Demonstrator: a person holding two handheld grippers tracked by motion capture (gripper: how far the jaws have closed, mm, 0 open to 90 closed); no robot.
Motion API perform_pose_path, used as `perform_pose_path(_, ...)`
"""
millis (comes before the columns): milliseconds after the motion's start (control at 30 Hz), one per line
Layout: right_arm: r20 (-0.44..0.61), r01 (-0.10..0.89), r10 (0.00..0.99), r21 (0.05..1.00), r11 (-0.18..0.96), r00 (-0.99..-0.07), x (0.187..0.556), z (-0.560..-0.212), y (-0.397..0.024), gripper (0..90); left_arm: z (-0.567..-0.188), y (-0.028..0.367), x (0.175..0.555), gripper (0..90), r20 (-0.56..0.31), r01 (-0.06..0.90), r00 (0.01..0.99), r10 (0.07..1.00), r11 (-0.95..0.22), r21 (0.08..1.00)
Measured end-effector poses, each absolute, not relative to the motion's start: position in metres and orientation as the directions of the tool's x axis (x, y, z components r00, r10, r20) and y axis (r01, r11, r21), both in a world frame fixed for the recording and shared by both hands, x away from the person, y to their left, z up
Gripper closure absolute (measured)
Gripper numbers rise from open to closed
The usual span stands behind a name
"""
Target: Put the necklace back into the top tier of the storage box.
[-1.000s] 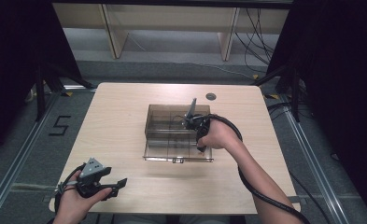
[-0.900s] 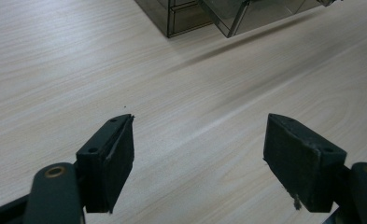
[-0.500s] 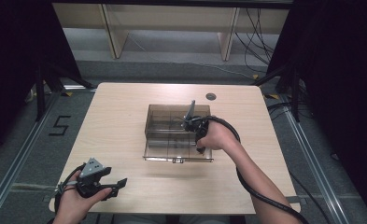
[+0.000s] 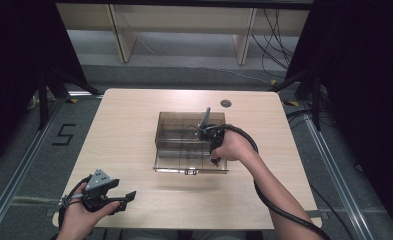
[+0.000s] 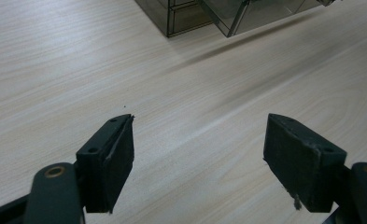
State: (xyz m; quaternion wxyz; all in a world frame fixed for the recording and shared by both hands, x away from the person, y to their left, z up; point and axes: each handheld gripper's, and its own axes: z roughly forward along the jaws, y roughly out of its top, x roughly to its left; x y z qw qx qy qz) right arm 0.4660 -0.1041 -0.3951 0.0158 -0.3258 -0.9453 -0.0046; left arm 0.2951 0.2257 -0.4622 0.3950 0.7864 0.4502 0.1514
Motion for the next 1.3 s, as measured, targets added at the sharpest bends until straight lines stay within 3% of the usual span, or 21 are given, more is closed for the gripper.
perform_pose_path(733, 0.01, 0.659, 0.659, 0.049, 0.751, -0.752, 0.449, -0.368, -0.137, 70.9, -0.463, 0.225, 0.295, 24.6, -0.12, 0.589, 0.544, 0.83, -0.276, 0.76)
perform_pose_path(1033, 0.012, 0.71, 0.709, 0.023, 0.704, -0.705, 0.439, -0.372, -0.168, 69.0, -0.465, 0.225, 0.295, 24.6, -0.113, 0.59, 0.544, 0.831, -0.283, 0.756)
perform_pose_path(1300, 0.04, 0.741, 0.74, 0.053, 0.67, -0.672, 0.433, -0.39, -0.192, 68.2, -0.467, 0.224, 0.296, 24.7, -0.12, 0.602, 0.54, 0.833, -0.283, 0.746)
